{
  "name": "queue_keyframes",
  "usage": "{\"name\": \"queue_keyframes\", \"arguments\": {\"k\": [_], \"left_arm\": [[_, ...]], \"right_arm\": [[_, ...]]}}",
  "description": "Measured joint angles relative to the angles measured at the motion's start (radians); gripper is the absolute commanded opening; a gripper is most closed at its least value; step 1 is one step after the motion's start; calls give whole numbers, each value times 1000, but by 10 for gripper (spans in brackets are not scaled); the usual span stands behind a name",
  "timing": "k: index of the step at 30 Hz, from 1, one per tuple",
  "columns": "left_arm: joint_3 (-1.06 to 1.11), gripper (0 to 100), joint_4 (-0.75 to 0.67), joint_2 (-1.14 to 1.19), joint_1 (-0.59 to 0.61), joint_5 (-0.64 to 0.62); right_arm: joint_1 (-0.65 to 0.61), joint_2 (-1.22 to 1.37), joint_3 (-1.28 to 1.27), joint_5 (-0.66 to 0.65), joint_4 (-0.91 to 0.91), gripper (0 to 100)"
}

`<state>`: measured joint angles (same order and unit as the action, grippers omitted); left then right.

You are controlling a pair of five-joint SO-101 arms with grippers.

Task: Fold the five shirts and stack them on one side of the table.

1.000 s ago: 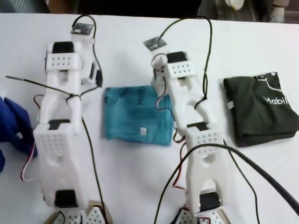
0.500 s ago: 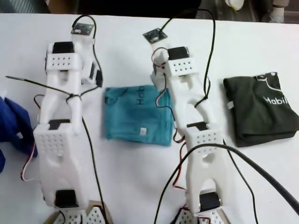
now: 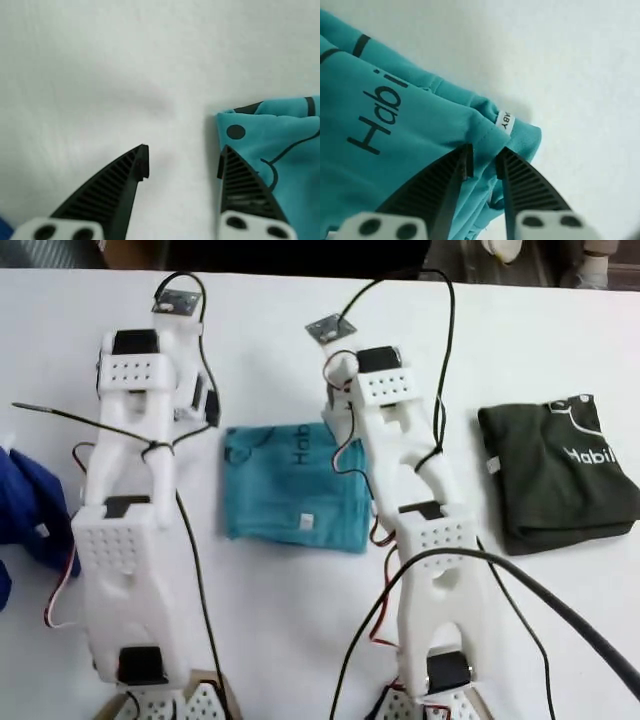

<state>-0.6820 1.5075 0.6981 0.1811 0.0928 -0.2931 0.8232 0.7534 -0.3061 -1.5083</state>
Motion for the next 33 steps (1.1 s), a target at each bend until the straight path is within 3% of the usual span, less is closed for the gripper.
{"name": "queue_keyframes", "arguments": {"k": [6,22,33], "left_arm": [[0,246,0,0,0,0],[0,246,0,0,0,0],[0,246,0,0,0,0]], "right_arm": [[0,0,-6,0,0,17],[5,0,51,-68,23,20],[92,0,192,-146,-46,20]]}}
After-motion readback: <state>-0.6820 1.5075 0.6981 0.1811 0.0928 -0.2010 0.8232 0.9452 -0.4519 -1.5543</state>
